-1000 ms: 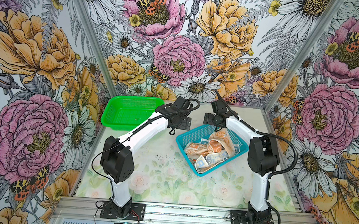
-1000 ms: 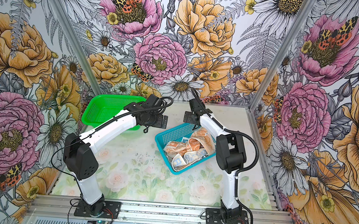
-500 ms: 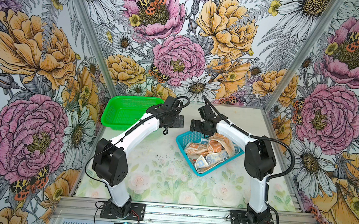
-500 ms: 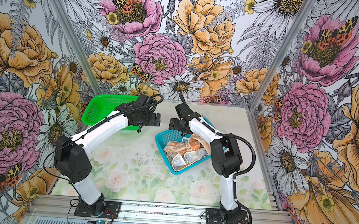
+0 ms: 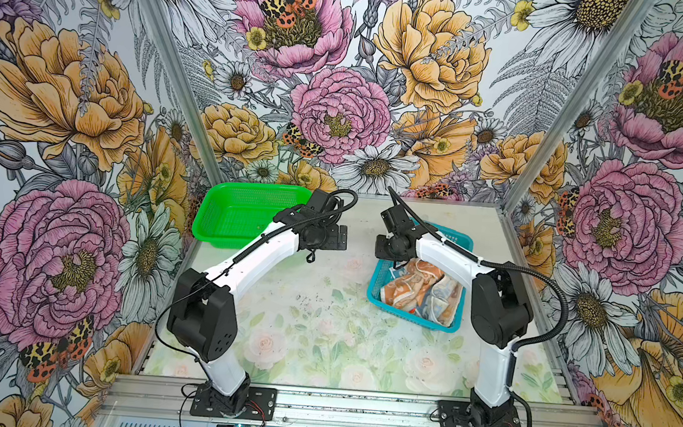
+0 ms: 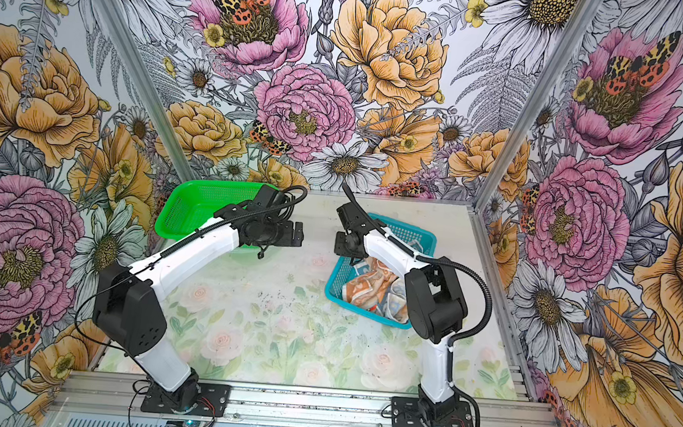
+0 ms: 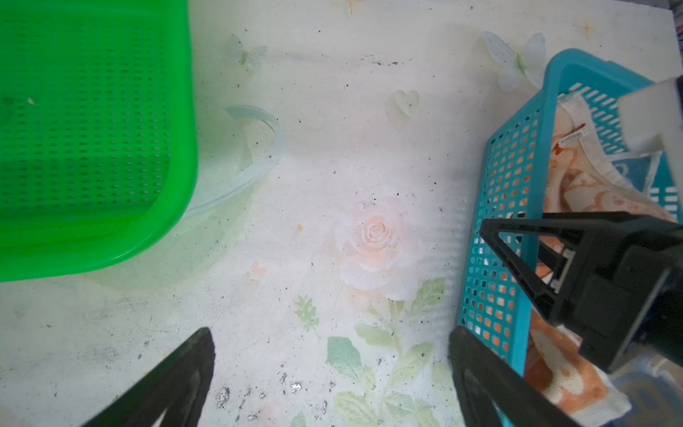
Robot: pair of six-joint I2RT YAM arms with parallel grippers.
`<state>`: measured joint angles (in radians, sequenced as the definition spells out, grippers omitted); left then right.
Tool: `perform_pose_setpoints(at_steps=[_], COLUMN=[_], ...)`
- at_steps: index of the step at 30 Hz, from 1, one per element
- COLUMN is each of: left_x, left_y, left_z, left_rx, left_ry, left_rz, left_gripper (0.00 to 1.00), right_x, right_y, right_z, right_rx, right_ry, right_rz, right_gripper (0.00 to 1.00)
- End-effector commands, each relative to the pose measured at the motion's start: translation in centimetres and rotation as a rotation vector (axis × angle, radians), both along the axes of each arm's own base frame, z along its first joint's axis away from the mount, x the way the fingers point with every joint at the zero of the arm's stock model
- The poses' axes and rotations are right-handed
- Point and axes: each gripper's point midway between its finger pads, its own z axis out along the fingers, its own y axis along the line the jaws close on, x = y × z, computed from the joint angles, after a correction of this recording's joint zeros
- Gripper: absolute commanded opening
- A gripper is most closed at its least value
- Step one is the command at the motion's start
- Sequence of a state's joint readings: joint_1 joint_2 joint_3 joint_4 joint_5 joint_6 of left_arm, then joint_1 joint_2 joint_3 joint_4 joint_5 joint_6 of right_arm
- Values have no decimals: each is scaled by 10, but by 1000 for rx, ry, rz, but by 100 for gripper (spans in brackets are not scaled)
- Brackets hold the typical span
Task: Fold and stack the towels
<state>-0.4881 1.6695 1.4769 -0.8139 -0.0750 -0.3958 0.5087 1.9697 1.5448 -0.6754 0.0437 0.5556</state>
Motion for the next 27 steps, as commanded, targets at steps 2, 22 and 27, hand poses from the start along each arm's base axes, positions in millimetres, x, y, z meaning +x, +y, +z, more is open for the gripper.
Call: perform_pose_setpoints(at_steps=[2, 22, 27], left_x=[1, 5, 9], left_y=[-11, -58, -61], left_z=[15, 7, 2], left_rx=[-63, -81, -76], left_ry=[-41, -31, -24], left_rz=[-7, -74, -74], left_gripper=[99, 99, 99], right_x=[-35, 9, 22], right_y=[-53, -207, -215], right_z=[-46, -16, -18], right_rx=[-260, -590, -580], right_ry=[141, 104, 103], right_rz=[110, 83, 49], right_gripper=[30, 0, 0])
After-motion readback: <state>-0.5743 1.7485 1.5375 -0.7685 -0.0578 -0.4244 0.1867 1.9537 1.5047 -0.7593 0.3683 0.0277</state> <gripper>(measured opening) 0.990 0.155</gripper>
